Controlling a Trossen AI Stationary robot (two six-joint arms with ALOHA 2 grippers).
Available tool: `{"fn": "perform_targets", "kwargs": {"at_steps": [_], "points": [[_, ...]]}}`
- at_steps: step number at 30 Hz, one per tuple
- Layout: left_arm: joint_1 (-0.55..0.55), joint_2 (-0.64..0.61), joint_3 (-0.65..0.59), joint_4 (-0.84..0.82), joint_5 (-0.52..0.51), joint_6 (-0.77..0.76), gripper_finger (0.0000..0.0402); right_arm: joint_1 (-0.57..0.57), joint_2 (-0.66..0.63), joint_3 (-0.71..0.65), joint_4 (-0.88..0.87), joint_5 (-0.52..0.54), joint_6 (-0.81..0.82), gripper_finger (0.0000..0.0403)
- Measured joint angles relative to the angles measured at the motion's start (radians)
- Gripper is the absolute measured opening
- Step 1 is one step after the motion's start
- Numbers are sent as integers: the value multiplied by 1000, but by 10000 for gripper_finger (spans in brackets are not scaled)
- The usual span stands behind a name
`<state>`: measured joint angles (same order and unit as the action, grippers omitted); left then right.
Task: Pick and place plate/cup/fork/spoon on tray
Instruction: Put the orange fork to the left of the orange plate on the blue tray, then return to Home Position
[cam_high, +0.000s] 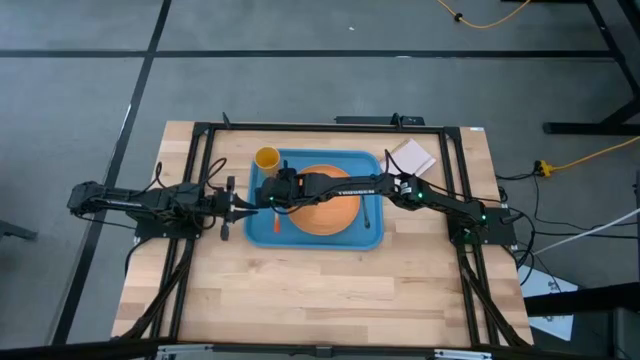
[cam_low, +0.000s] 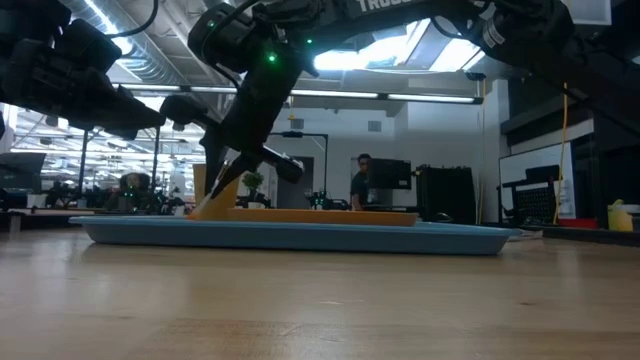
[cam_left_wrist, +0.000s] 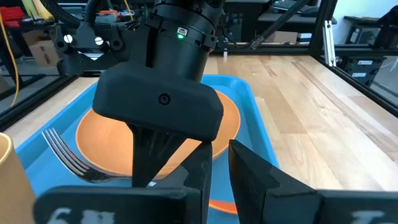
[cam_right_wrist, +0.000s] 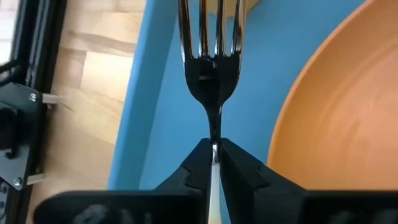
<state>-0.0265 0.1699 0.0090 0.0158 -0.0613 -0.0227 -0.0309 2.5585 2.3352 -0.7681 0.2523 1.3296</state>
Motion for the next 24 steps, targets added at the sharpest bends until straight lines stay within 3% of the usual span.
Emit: {"fn": "perform_targets", "kwargs": {"at_steps": [8, 20, 24], "points": [[0, 0, 0, 0, 1, 0, 47, 0, 0, 0, -2, -27, -53, 70], [0, 0, 0, 0, -2, 0, 47, 8, 0, 1, 54, -26, -86, 71], [0, 0, 0, 0, -2, 0, 47, 31, -5, 18, 126, 33, -105, 72]]}}
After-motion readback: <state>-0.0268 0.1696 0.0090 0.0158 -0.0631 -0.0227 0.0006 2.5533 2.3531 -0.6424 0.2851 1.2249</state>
